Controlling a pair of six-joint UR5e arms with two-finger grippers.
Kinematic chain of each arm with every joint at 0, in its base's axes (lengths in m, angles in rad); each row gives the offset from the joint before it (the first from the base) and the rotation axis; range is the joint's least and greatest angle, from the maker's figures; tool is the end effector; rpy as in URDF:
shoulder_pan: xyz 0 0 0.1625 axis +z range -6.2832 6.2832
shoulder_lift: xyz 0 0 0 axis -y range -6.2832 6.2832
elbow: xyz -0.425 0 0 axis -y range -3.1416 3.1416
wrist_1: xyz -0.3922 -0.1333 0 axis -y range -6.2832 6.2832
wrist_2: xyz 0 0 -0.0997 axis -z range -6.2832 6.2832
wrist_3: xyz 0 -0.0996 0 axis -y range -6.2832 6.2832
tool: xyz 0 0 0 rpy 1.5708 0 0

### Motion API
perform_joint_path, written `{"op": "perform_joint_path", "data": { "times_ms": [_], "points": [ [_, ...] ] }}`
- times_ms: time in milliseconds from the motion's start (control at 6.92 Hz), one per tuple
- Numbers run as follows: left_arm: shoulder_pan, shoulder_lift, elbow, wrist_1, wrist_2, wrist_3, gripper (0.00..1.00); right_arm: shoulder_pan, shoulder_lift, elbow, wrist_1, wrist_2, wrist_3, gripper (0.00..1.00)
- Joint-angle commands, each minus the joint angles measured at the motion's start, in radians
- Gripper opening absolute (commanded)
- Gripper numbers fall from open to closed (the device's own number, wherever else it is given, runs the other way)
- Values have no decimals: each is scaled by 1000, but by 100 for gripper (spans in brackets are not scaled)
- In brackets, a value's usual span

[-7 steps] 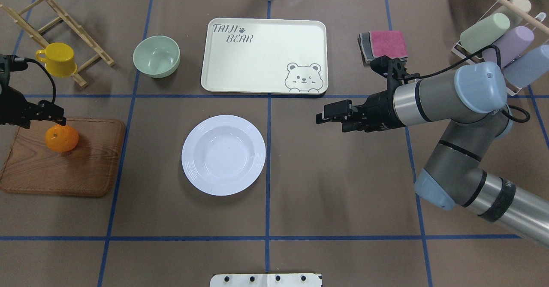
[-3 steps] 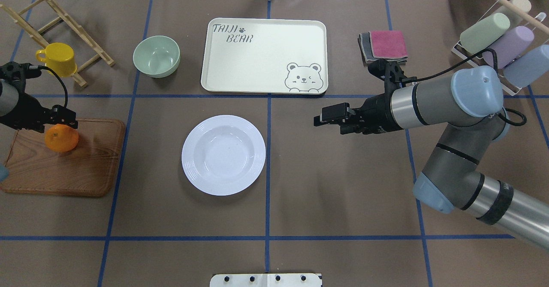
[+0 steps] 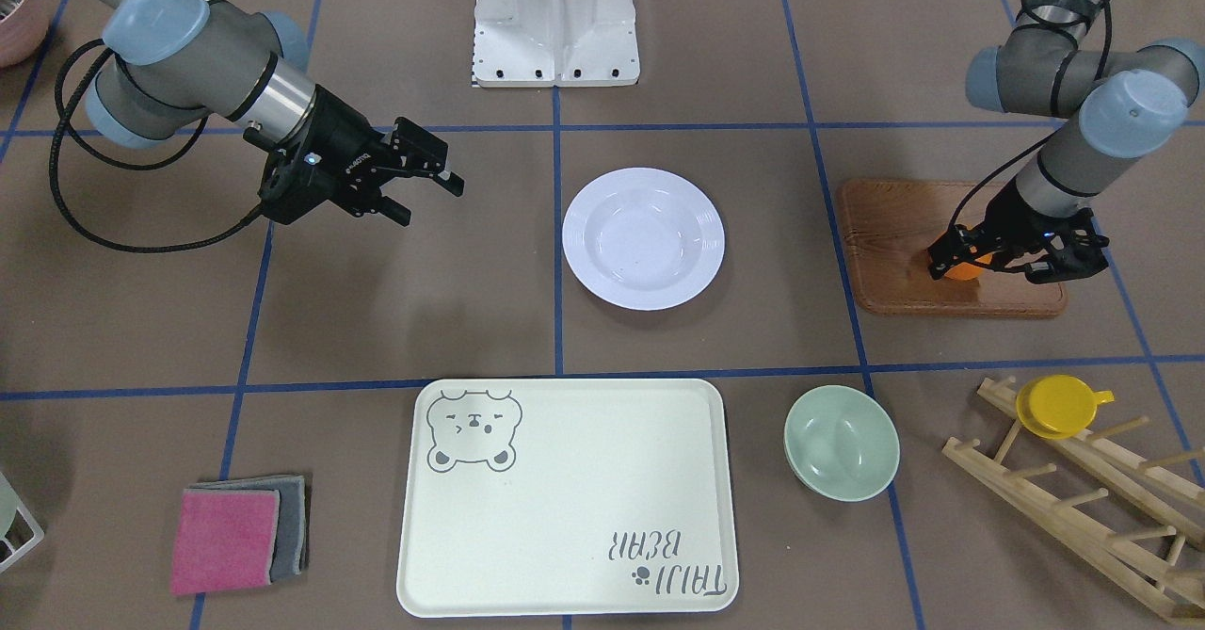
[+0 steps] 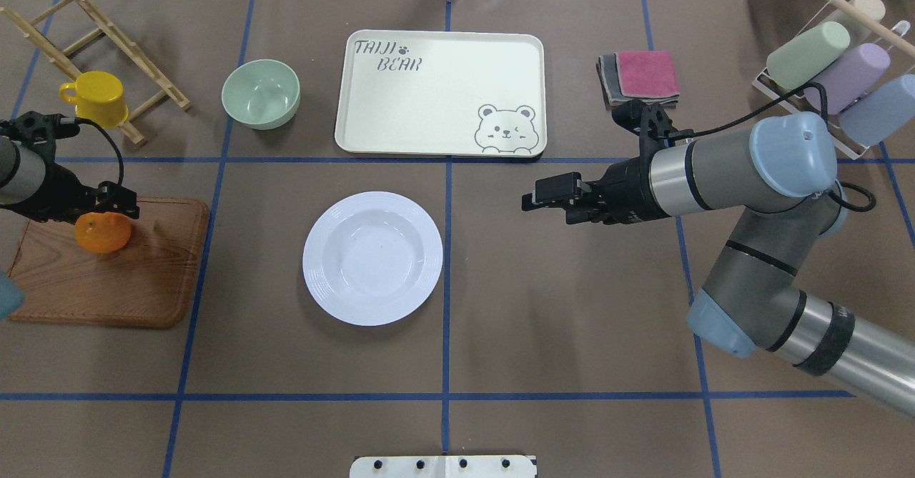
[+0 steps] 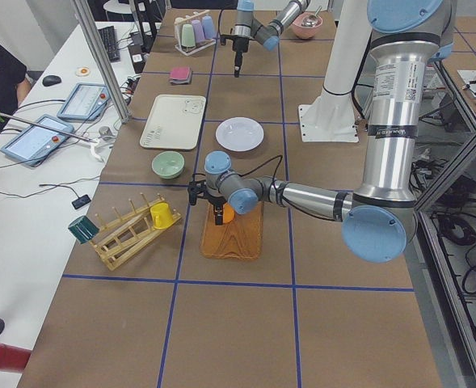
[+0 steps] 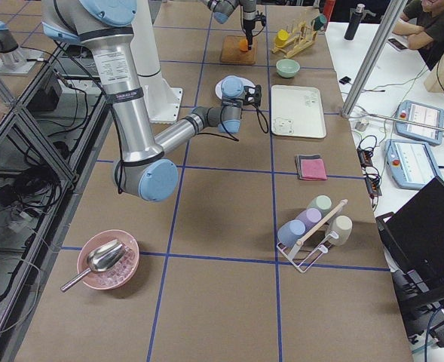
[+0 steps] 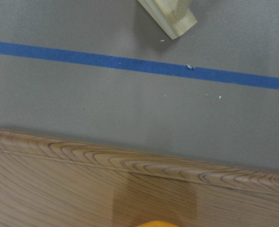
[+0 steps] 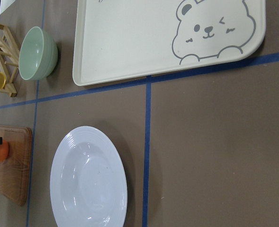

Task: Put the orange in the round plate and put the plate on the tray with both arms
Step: 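Lower the left gripper and close it on the orange on the wooden board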

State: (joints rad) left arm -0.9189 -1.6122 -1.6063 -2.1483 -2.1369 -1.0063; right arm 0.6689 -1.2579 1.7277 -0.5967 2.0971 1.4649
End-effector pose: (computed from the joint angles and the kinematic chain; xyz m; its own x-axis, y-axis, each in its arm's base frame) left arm 0.2635 -0.4769 0.5630 0.6597 -0.1201 -0.7419 0.1420 0.9893 -0.0339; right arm -0.4023 -0.4241 0.3013 0.1141 -0.0263 0.9931 -0.1340 0.9901 0.0416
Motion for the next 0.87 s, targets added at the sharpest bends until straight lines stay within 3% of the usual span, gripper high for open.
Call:
{"op": "perform_joint_path", "data": {
  "times_ms": [0,145,434,723],
  "points": [
    [9,3,-6,-4,0,-5,98,0,0,1,2,0,0,100],
    [17,5,-6,-4,2,-3,96,0,-2,1,3,1,0,100],
    [17,8,-10,-2,-3,0,75,0,0,3,5,1,0,100],
    [14,17,-85,37,-38,0,74,-2,2,3,5,1,-1,100]
  ]
}}
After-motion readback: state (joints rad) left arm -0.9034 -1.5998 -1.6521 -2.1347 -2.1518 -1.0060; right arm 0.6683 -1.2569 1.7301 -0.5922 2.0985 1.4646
